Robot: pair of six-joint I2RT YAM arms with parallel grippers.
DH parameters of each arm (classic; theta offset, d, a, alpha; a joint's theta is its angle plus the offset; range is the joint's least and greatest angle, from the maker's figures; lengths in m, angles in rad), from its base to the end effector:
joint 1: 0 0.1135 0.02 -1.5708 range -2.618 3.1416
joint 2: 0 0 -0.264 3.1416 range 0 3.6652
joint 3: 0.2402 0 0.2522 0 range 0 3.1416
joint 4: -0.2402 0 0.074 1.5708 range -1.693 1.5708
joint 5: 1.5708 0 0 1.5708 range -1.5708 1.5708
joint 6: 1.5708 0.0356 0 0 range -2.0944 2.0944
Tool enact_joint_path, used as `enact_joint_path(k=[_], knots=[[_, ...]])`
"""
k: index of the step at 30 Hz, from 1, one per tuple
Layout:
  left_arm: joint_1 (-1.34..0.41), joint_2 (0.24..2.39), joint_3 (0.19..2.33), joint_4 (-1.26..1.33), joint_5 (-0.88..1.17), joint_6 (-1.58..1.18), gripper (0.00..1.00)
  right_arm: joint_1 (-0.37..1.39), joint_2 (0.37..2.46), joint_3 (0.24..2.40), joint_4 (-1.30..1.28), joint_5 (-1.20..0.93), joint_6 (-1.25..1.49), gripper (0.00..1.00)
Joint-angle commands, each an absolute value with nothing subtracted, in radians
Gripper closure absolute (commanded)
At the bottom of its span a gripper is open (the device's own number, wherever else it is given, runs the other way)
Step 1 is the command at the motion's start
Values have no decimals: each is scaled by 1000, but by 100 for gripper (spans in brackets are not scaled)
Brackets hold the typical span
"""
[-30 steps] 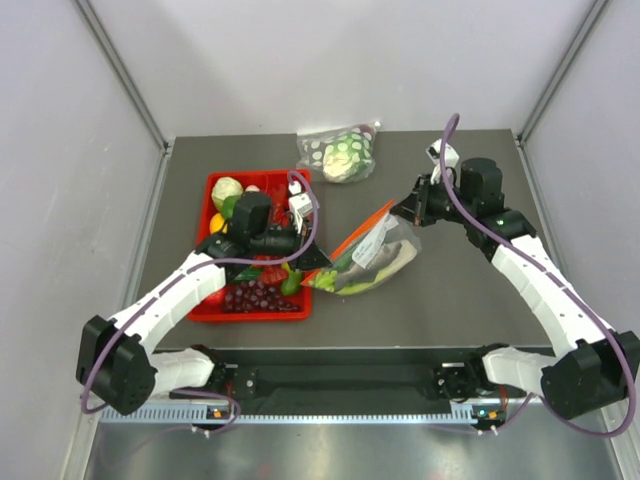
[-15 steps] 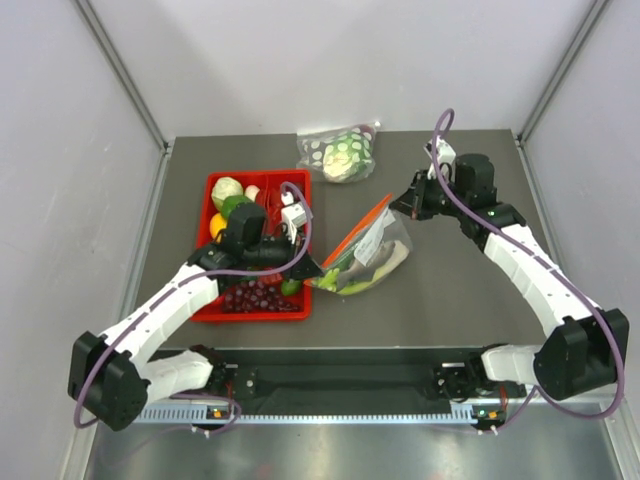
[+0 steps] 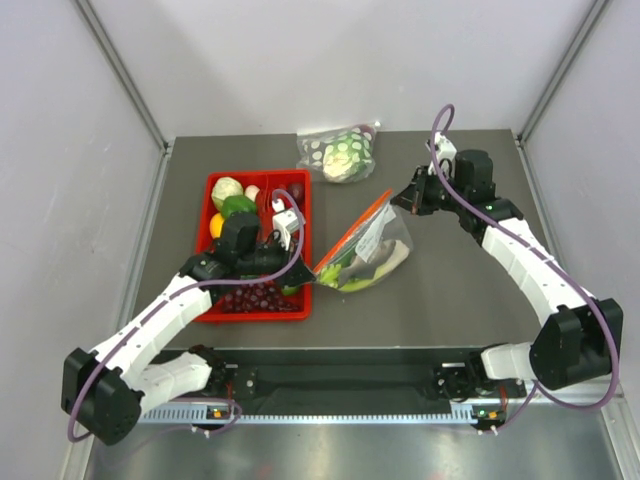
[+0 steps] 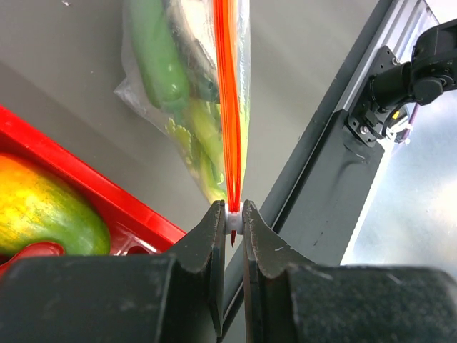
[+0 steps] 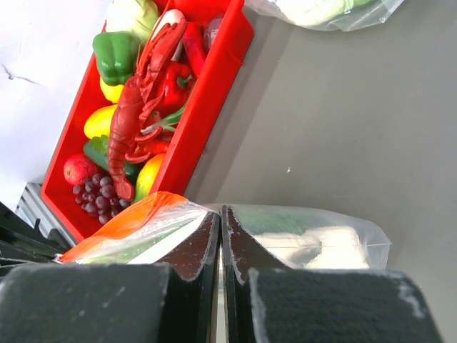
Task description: Open the zip-top bag and remove the fake food
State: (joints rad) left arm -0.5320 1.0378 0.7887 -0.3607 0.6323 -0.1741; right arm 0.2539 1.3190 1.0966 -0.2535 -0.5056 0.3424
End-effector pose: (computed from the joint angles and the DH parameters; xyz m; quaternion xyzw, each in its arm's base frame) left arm 0.1809 -0.1309 0.2798 0.2914 0.8038 -0.4106 0.3169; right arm 0.2859 0.0920 0.3255 -0.0935 0.8317 0.3522 0.4190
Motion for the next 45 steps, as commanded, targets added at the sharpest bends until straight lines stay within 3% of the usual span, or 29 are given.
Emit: enact_joint_path(k=[1,10,12,16,18,19,22,32,45], knots=[[-535,1006,773,-431,627,-184,100,212,1322,1178,-158,-436,324,100],[-572,1051,831,-220,643,-284,100,212,1328,1210,-255,-442,325,97],[-598,1083,851,-175,637,-322,100,210,1316,1212,-282,-446,331,89],[-699,1143,902,-138,557,-321,100,212,1270,1201,-317,-439,368,52],[-732,1184,931,-137,503,-318,100,212,1235,1195,-336,-426,411,45],[-764,1195,940,-138,482,-321,100,213,1221,1186,-354,-420,429,37],[-813,1245,977,-138,410,-321,100,218,1157,1148,-391,-382,520,32],[-844,1325,1040,-133,328,-318,100,262,1016,1031,-534,-279,643,33],[-865,1330,1049,-144,319,-304,100,393,1132,1032,-479,-193,683,34]])
